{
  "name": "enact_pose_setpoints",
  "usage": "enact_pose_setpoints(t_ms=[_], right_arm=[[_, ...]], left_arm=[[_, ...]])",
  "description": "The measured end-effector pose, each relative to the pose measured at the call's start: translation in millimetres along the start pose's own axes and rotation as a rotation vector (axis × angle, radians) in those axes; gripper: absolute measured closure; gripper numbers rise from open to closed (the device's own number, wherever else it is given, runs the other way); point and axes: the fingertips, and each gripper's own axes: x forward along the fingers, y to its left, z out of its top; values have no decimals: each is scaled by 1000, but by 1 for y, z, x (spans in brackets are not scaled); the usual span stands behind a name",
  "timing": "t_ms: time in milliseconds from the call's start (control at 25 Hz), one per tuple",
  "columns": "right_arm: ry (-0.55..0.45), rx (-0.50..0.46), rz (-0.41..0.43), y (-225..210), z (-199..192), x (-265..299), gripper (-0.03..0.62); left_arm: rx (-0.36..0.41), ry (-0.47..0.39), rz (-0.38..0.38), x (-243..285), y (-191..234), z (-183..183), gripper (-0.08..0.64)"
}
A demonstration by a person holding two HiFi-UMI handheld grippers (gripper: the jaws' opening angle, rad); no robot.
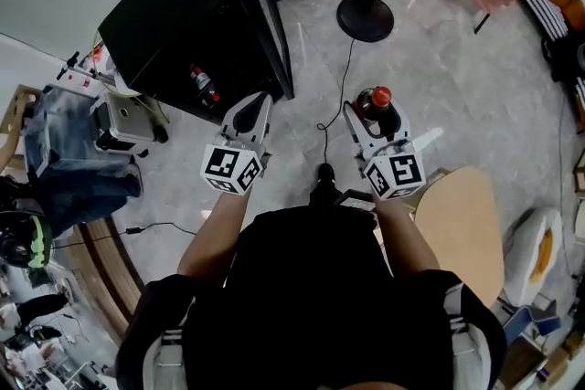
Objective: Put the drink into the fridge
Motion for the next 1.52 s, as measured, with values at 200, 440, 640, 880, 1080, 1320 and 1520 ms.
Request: enact_pose_setpoints(t_ms=[200,440,640,880,1080,1320,1520], right_arm=[[-2,-5,13,-36,12,16,291],[0,1,13,-76,2,48,291],[-16,-26,1,-87,3,68,291],[-14,-50,33,-86,8,97,291],[1,-56,82,-66,3,129,291],[13,-61,192,-16,-1,182,291],[31,-66,309,44,-9,223,291]], left_arm=[[22,-17,41,43,-9,12,541],[49,-25,93,87,0,5,541],[46,-25,115,104,10,2,541],[13,-36,88,116,24,-2,541],[2,-50,127,109,56,-3,541],[-4,-84,210,83,112,11,541],[-17,-90,313,41,165,10,541]])
